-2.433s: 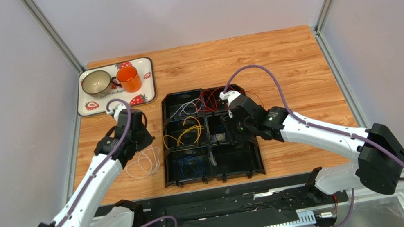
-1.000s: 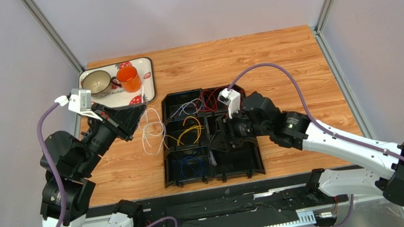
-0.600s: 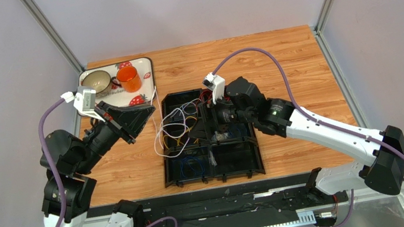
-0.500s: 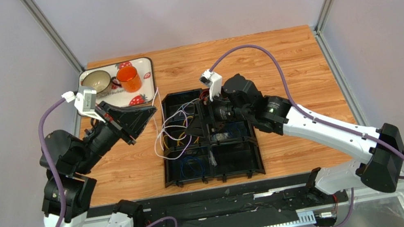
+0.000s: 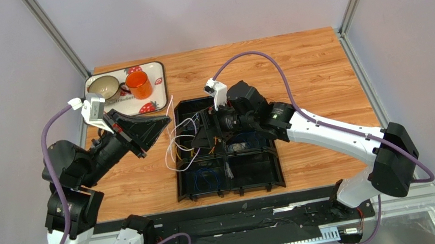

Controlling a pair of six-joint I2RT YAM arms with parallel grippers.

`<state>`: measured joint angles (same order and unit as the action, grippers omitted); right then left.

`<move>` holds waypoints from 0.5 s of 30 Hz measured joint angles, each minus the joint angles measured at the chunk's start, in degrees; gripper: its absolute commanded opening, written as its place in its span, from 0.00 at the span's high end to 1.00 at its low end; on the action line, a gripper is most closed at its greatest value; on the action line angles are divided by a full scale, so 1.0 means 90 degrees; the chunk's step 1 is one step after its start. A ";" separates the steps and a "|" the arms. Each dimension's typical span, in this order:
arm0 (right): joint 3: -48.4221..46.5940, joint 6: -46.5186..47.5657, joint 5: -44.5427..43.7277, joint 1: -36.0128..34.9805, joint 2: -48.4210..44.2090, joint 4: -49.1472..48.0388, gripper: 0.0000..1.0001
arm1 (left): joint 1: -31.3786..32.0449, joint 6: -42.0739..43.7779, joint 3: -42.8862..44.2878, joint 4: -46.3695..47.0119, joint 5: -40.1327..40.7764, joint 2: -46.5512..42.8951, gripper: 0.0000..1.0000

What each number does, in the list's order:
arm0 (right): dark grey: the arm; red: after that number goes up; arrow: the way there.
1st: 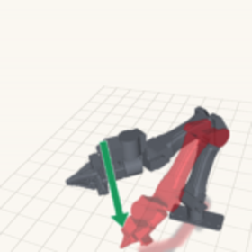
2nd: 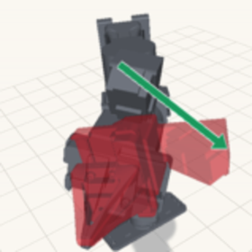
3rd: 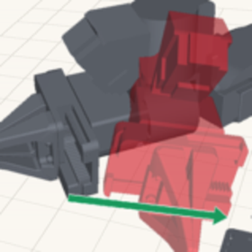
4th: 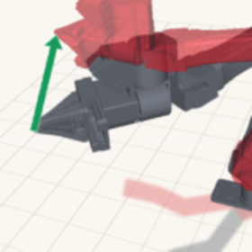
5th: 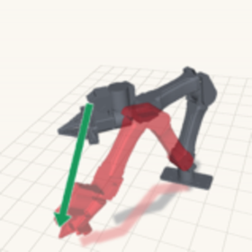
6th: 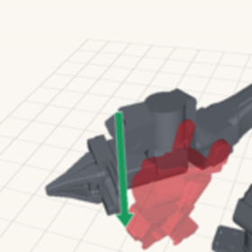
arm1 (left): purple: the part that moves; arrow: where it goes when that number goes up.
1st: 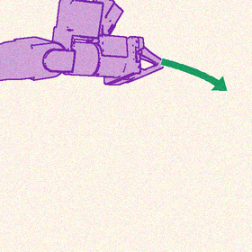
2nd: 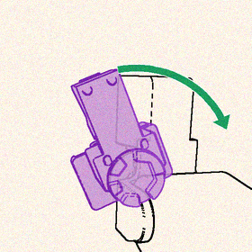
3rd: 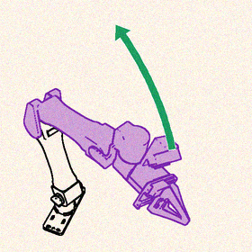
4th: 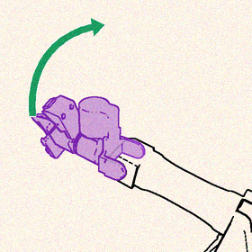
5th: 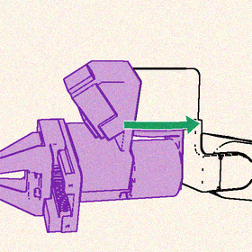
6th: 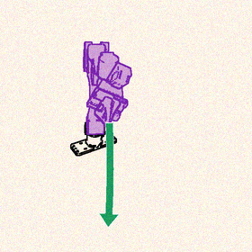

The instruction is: Untangle the cables

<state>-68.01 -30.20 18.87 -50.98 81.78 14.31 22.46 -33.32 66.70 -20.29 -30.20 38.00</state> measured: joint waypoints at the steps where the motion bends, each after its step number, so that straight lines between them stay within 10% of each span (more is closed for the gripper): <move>1: 0.0000 -0.0005 0.0044 0.0000 0.0017 -0.0049 0.20 | 0.0000 0.0000 0.0000 0.0000 0.0000 0.0000 1.00; 7: -0.0022 -0.0078 0.0206 0.0000 0.0036 -0.0262 0.26 | 0.0000 0.0000 0.0000 0.0000 -0.0005 0.0000 1.00; 15: -0.0049 -0.0279 0.0466 0.0000 0.0197 -0.0578 0.88 | 0.0000 0.0000 0.0000 0.0000 -0.0034 -0.0002 1.00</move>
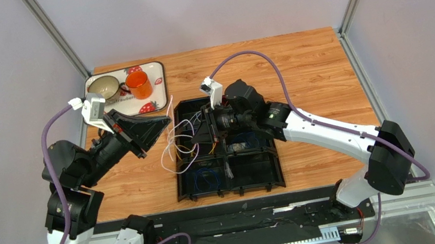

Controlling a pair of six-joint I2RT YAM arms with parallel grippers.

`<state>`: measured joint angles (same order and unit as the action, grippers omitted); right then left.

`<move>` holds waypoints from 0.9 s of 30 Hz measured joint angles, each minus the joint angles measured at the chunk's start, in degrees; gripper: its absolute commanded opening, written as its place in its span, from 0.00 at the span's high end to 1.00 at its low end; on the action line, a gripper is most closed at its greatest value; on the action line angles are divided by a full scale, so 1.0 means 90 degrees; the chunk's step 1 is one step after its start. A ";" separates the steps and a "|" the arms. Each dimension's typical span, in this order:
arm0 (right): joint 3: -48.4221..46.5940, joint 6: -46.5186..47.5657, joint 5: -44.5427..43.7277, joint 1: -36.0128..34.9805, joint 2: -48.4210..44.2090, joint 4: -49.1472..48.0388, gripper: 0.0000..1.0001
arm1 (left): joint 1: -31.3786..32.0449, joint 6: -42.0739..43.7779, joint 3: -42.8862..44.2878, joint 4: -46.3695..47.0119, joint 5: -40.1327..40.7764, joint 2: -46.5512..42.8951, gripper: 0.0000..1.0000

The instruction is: Untangle the cables

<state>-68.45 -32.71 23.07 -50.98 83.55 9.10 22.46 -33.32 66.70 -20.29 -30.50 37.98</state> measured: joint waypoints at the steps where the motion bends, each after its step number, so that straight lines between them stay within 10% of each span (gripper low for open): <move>1: 0.0000 -0.0005 0.0022 0.0000 0.0012 -0.0022 0.94 | 0.0000 0.0000 0.0000 0.0000 -0.0002 0.0002 1.00; 27: -0.0119 0.0000 -0.0661 -0.0032 -0.0991 0.0539 1.00 | 0.0000 -0.0034 -0.0493 0.0051 0.0015 -0.0075 1.00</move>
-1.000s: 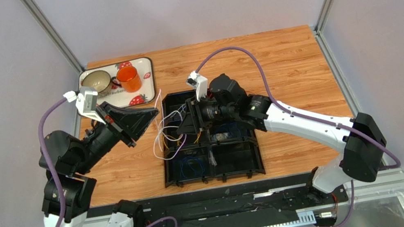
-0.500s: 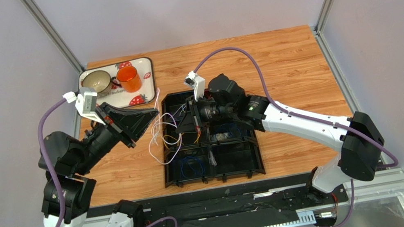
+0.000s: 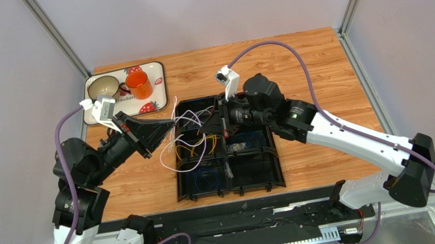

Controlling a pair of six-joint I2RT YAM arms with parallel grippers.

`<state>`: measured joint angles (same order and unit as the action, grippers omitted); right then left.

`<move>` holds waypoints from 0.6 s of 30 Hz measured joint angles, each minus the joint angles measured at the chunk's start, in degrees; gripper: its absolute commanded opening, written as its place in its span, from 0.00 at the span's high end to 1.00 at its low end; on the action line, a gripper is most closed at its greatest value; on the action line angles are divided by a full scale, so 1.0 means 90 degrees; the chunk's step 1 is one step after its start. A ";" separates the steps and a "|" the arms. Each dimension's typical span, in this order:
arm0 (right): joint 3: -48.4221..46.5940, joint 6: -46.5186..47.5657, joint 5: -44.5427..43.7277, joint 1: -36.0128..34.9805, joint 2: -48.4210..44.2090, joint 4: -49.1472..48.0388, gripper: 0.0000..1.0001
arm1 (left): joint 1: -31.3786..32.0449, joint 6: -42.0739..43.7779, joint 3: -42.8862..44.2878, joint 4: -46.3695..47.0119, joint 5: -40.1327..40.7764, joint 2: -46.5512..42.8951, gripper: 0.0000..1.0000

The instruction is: Untangle the cables

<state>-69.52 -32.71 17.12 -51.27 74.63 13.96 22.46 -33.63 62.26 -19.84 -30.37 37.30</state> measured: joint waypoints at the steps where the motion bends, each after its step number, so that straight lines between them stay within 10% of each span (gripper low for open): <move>1: 0.0000 0.0002 -0.0058 -0.0002 -0.0107 0.0036 1.00 | 0.0000 -0.0022 -0.0044 0.0012 -0.0022 0.0010 1.00; 18: 0.0073 0.0243 -0.1394 -0.0005 -0.1447 0.1430 1.00 | 0.1076 -0.0398 -0.0976 0.0886 -0.0075 0.0580 1.00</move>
<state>-68.86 -30.52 4.58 -51.31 61.60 26.83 32.14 -37.21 53.47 -11.86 -31.05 42.52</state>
